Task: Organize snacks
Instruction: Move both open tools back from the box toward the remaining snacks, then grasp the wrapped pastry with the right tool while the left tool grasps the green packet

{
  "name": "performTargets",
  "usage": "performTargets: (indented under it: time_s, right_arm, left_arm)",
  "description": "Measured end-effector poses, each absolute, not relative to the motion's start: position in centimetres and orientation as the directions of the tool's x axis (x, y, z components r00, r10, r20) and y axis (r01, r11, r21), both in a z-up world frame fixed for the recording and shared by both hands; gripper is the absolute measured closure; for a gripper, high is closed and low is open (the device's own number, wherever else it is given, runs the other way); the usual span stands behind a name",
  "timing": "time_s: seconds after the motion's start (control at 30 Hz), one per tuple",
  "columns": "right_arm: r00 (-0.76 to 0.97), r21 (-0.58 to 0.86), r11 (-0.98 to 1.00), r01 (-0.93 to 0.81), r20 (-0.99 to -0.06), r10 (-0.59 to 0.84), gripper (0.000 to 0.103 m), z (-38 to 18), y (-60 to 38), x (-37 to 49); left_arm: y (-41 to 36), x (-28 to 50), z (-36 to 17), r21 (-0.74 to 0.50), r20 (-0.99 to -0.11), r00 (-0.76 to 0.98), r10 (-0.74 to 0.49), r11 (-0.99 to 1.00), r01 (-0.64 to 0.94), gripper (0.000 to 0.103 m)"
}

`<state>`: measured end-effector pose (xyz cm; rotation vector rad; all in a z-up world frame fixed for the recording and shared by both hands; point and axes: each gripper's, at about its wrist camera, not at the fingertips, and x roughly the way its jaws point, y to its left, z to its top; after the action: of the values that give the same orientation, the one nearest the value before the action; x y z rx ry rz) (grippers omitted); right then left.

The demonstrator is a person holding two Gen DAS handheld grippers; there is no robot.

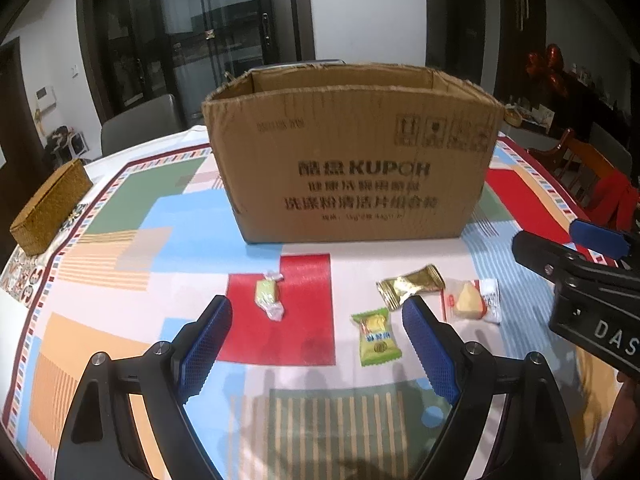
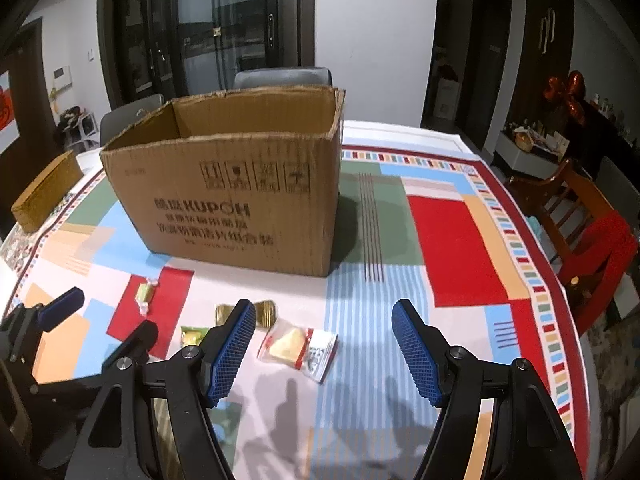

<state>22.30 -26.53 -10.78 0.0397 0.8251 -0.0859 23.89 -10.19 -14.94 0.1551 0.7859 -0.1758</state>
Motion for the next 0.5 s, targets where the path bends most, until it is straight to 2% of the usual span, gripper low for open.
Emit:
performTargets:
  time_s: [0.5]
  right_arm:
    - [0.592,0.031,0.993,0.115,-0.805,-0.044,0.032,-14.4,-26.3,23.1]
  left_arm:
    - [-11.0,23.9,-18.3,0.065,-0.750,0.655,-0.092,0.975,0.211,0.016]
